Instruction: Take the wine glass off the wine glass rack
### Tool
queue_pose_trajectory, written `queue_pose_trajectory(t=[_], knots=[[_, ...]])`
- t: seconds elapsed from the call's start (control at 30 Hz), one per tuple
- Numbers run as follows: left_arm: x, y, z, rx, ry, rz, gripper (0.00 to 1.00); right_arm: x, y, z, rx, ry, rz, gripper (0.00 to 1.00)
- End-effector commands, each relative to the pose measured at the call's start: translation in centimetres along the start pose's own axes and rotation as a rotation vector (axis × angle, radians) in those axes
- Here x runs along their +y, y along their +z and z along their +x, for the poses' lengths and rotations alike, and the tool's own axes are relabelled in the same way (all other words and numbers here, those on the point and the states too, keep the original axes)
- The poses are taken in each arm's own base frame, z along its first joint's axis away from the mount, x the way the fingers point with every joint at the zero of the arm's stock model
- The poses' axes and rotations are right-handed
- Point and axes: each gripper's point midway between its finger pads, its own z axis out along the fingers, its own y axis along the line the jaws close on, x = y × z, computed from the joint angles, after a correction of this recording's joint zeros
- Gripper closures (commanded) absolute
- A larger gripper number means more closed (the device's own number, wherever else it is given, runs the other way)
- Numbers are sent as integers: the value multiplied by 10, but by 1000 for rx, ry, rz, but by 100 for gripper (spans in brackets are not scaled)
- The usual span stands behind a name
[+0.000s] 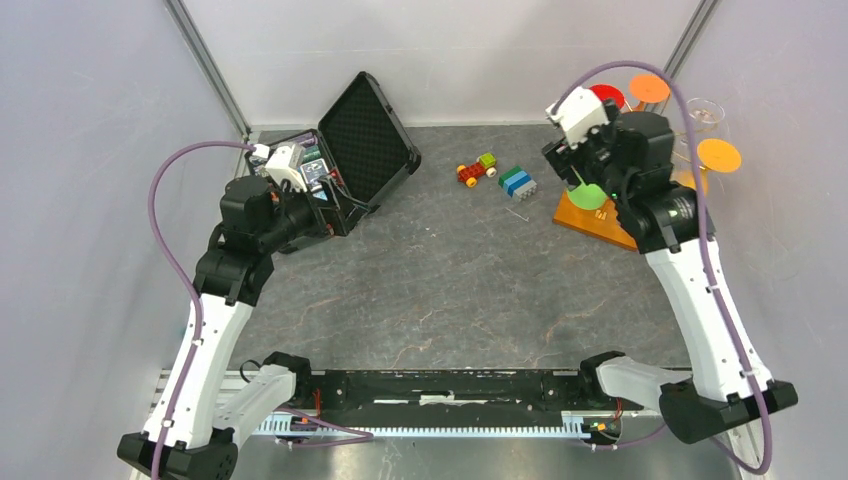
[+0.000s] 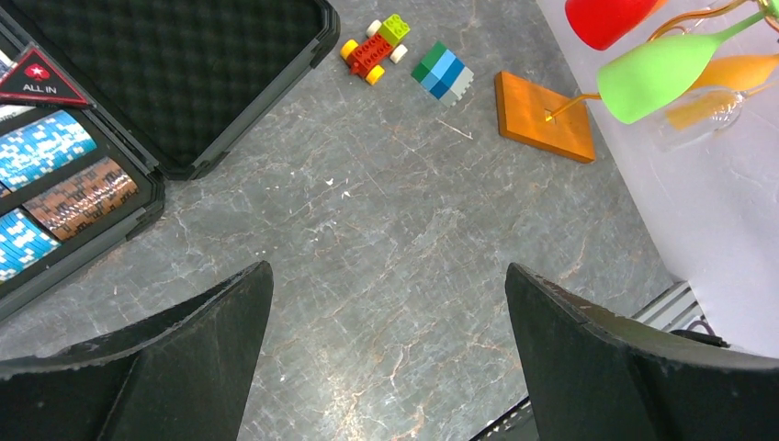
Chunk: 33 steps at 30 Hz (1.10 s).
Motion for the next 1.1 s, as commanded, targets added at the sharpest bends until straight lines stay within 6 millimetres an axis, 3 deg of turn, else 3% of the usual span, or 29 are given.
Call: queue_pose_trajectory(t=[0.0,0.2,0.47,0.67,0.9,1.07], knots=[[-3,2,0,-9,45,36,0,-18,-5,4,123,-168,147,21],[-1,3,3,-5,46,36,0,-20,-2,10,238,-244,239,22],[0,4,5,-2,45,30,0,-19,-10,33,379,-269,309,26],[-1,4,5,1,42,37,0,-22,-9,42,423,-294,347,47],[0,6,7,9,37,38,0,-14,2,52,435,-336,324,49],[0,6,6,8,38,38,0,-19,10,52,452,-372,378,50]])
